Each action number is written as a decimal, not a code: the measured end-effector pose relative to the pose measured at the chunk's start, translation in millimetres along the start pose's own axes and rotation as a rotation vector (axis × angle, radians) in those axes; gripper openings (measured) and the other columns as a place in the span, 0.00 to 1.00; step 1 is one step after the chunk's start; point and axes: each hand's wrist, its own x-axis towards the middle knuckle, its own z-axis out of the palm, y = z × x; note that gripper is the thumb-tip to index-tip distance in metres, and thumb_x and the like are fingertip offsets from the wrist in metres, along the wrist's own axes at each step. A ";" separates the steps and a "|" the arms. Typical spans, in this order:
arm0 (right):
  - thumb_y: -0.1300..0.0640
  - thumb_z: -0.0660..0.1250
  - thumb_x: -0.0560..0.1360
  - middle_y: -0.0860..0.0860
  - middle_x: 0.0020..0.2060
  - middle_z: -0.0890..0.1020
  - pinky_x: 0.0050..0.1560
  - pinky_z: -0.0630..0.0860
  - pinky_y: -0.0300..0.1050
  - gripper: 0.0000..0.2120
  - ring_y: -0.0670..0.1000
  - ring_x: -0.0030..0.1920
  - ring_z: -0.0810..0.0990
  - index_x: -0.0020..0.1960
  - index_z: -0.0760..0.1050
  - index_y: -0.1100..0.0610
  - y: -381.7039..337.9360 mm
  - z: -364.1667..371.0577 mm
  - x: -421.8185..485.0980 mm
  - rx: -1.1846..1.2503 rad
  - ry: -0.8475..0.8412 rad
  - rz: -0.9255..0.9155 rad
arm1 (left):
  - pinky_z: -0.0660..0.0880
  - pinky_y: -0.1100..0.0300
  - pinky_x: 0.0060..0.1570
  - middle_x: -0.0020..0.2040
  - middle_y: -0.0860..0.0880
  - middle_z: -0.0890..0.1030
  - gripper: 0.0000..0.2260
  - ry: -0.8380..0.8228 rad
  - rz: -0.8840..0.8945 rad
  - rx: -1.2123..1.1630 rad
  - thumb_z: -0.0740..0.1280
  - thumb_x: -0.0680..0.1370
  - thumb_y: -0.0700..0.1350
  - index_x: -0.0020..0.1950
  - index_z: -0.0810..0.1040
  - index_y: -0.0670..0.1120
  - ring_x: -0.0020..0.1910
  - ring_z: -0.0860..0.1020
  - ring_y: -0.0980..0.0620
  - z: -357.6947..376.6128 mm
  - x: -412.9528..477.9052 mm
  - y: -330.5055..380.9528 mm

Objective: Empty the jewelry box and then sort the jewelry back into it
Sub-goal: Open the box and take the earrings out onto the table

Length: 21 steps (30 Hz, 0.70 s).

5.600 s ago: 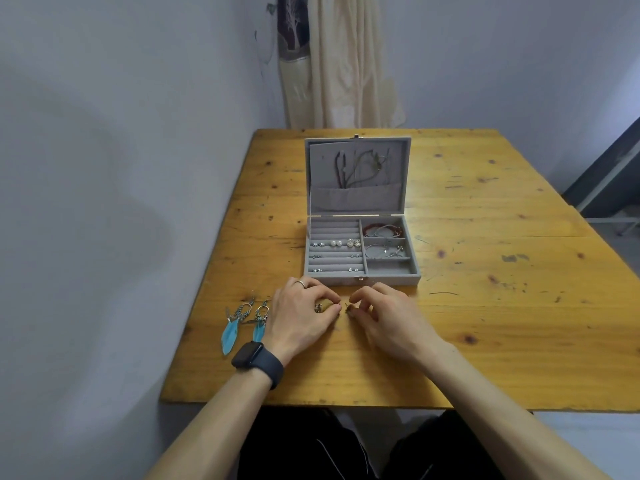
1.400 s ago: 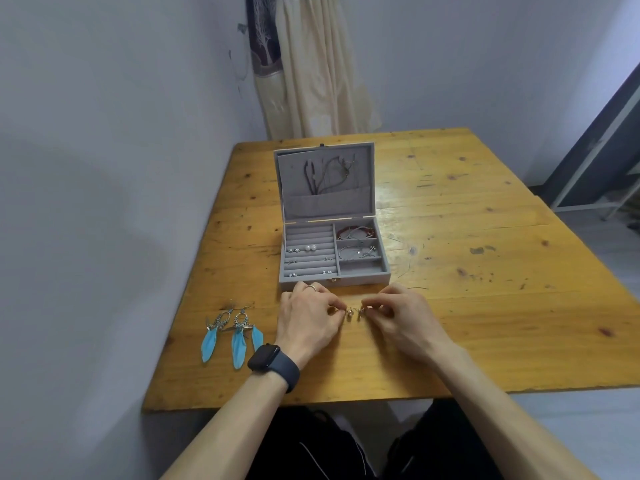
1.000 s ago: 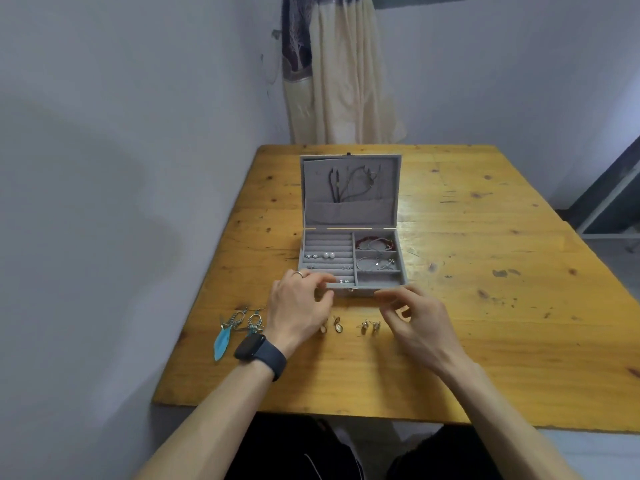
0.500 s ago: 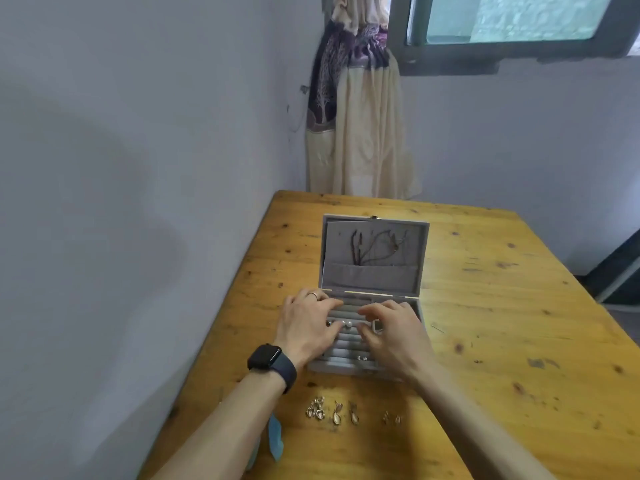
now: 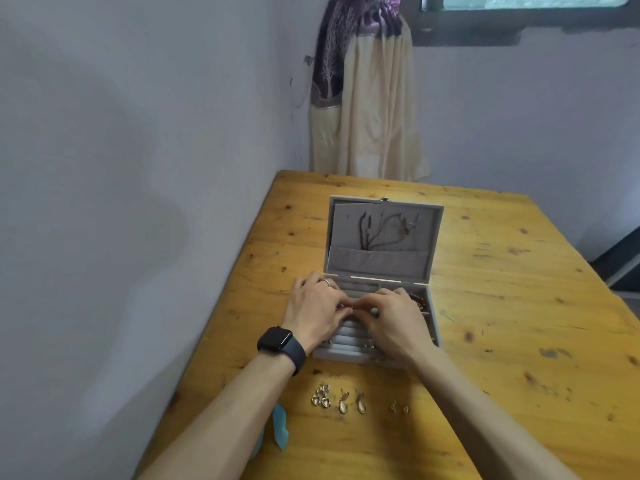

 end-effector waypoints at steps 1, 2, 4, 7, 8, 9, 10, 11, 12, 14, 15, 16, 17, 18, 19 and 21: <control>0.43 0.63 0.79 0.44 0.52 0.82 0.51 0.74 0.53 0.11 0.51 0.52 0.73 0.57 0.81 0.43 0.3 0.0 0.1 -0.002 -0.002 -0.008 | 0.65 0.53 0.60 0.58 0.56 0.82 0.13 0.004 0.001 -0.002 0.63 0.80 0.58 0.60 0.83 0.58 0.62 0.70 0.52 0.1 -0.8 0.3; 0.44 0.63 0.80 0.44 0.52 0.82 0.52 0.74 0.53 0.11 0.51 0.53 0.73 0.57 0.81 0.43 0.3 -0.2 -0.1 -0.002 -0.003 -0.015 | 0.64 0.53 0.60 0.57 0.56 0.82 0.13 0.011 0.001 -0.007 0.63 0.81 0.59 0.60 0.83 0.58 0.61 0.70 0.52 -0.6 -1.6 1.0; 0.46 0.63 0.80 0.45 0.51 0.82 0.52 0.74 0.51 0.10 0.50 0.52 0.74 0.56 0.81 0.46 -1.1 -2.9 -1.7 0.037 0.031 -0.019 | 0.64 0.54 0.59 0.54 0.56 0.84 0.13 0.024 -0.008 -0.054 0.62 0.81 0.58 0.59 0.83 0.58 0.59 0.71 0.52 -4.4 -3.2 2.1; 0.50 0.66 0.80 0.44 0.48 0.82 0.49 0.75 0.44 0.07 0.46 0.48 0.76 0.54 0.80 0.49 -7.7 -14.2 -16.3 0.217 0.132 0.003 | 0.68 0.53 0.59 0.53 0.56 0.84 0.11 0.055 -0.058 -0.228 0.65 0.81 0.55 0.59 0.83 0.56 0.56 0.73 0.53 -18.7 -12.9 0.4; 0.52 0.67 0.80 0.43 0.46 0.82 0.48 0.75 0.41 0.05 0.44 0.47 0.76 0.54 0.80 0.50 -11.5 -20.0 -26.0 0.289 0.157 0.010 | 0.71 0.53 0.58 0.52 0.56 0.83 0.10 0.055 -0.072 -0.298 0.66 0.80 0.54 0.59 0.83 0.56 0.55 0.74 0.54 -25.1 -19.7 -0.6; 0.53 0.67 0.79 0.42 0.45 0.81 0.46 0.74 0.36 0.04 0.42 0.46 0.77 0.53 0.80 0.50 -16.2 -26.1 -37.9 0.354 0.173 0.017 | 0.72 0.54 0.57 0.52 0.56 0.83 0.10 0.042 -0.081 -0.359 0.67 0.80 0.54 0.59 0.83 0.55 0.53 0.74 0.56 -31.2 -28.9 -2.1; 0.54 0.68 0.79 0.40 0.44 0.81 0.45 0.73 0.32 0.03 0.40 0.45 0.78 0.52 0.79 0.49 -21.5 -31.7 -51.3 0.407 0.180 0.021 | 0.74 0.56 0.57 0.51 0.57 0.83 0.11 0.019 -0.086 -0.408 0.68 0.79 0.54 0.60 0.82 0.55 0.52 0.75 0.58 -37.2 -39.5 -3.6; 0.54 0.69 0.79 0.40 0.43 0.82 0.43 0.73 0.31 0.03 0.40 0.45 0.79 0.52 0.79 0.49 -26.7 -35.4 -65.4 0.452 0.175 0.025 | 0.75 0.59 0.56 0.51 0.59 0.83 0.11 -0.010 -0.089 -0.446 0.69 0.78 0.54 0.60 0.81 0.56 0.51 0.76 0.61 -41.7 -51.0 -6.1; 0.54 0.69 0.78 0.40 0.43 0.82 0.42 0.73 0.30 0.03 0.40 0.45 0.79 0.51 0.79 0.48 -31.7 -37.0 -79.4 0.492 0.159 0.032 | 0.75 0.60 0.57 0.51 0.60 0.83 0.11 -0.043 -0.094 -0.468 0.70 0.78 0.56 0.59 0.81 0.57 0.50 0.77 0.64 -44.5 -62.7 -9.6; 0.53 0.70 0.78 0.42 0.42 0.83 0.42 0.75 0.31 0.03 0.40 0.44 0.80 0.51 0.79 0.48 -40.8 -32.9 -104.5 0.549 0.101 0.053 | 0.75 0.58 0.59 0.48 0.61 0.83 0.10 -0.103 -0.109 -0.445 0.71 0.76 0.58 0.55 0.82 0.58 0.50 0.78 0.66 -46.3 -82.9 -16.9; 0.53 0.70 0.78 0.42 0.41 0.83 0.42 0.75 0.32 0.02 0.41 0.44 0.80 0.51 0.79 0.48 -44.9 -27.6 -114.7 0.563 0.067 0.063 | 0.74 0.56 0.60 0.46 0.62 0.83 0.09 -0.120 -0.113 -0.414 0.71 0.75 0.59 0.52 0.83 0.58 0.49 0.78 0.67 -45.6 -91.3 -20.3; 0.53 0.70 0.78 0.42 0.40 0.83 0.41 0.75 0.32 0.02 0.41 0.43 0.80 0.50 0.79 0.48 -48.5 -20.9 -122.8 0.564 0.034 0.065 | 0.73 0.55 0.61 0.45 0.63 0.83 0.09 -0.134 -0.109 -0.380 0.71 0.75 0.60 0.50 0.84 0.58 0.49 0.78 0.67 -44.2 -98.5 -22.8; 0.53 0.70 0.78 0.41 0.39 0.83 0.40 0.73 0.32 0.01 0.41 0.42 0.80 0.49 0.79 0.48 -51.7 -13.4 -129.2 0.548 0.004 0.058 | 0.71 0.54 0.62 0.44 0.63 0.83 0.09 -0.148 -0.098 -0.346 0.71 0.74 0.61 0.49 0.85 0.59 0.49 0.77 0.68 -43.3 -104.9 -24.1; 0.53 0.70 0.77 0.40 0.38 0.83 0.40 0.72 0.31 0.01 0.41 0.42 0.80 0.48 0.80 0.48 -54.6 -5.5 -134.0 0.516 -0.026 0.041 | 0.68 0.54 0.63 0.45 0.64 0.83 0.09 -0.160 -0.081 -0.309 0.71 0.74 0.62 0.49 0.85 0.59 0.49 0.75 0.68 -41.9 -110.4 -24.8; 0.53 0.71 0.77 0.40 0.38 0.82 0.40 0.71 0.30 0.01 0.41 0.41 0.79 0.48 0.80 0.48 -57.4 1.8 -137.3 0.477 -0.049 0.024 | 0.65 0.53 0.64 0.45 0.64 0.83 0.10 -0.174 -0.067 -0.275 0.70 0.74 0.62 0.49 0.85 0.60 0.49 0.74 0.67 -40.5 -115.2 -25.4; 0.53 0.71 0.76 0.41 0.39 0.82 0.40 0.69 0.29 0.01 0.41 0.39 0.77 0.48 0.81 0.48 -61.5 13.9 -140.3 0.405 -0.060 0.003 | 0.61 0.52 0.64 0.47 0.64 0.84 0.10 -0.200 -0.060 -0.246 0.70 0.75 0.62 0.51 0.85 0.60 0.52 0.73 0.65 -38.0 -121.7 -25.4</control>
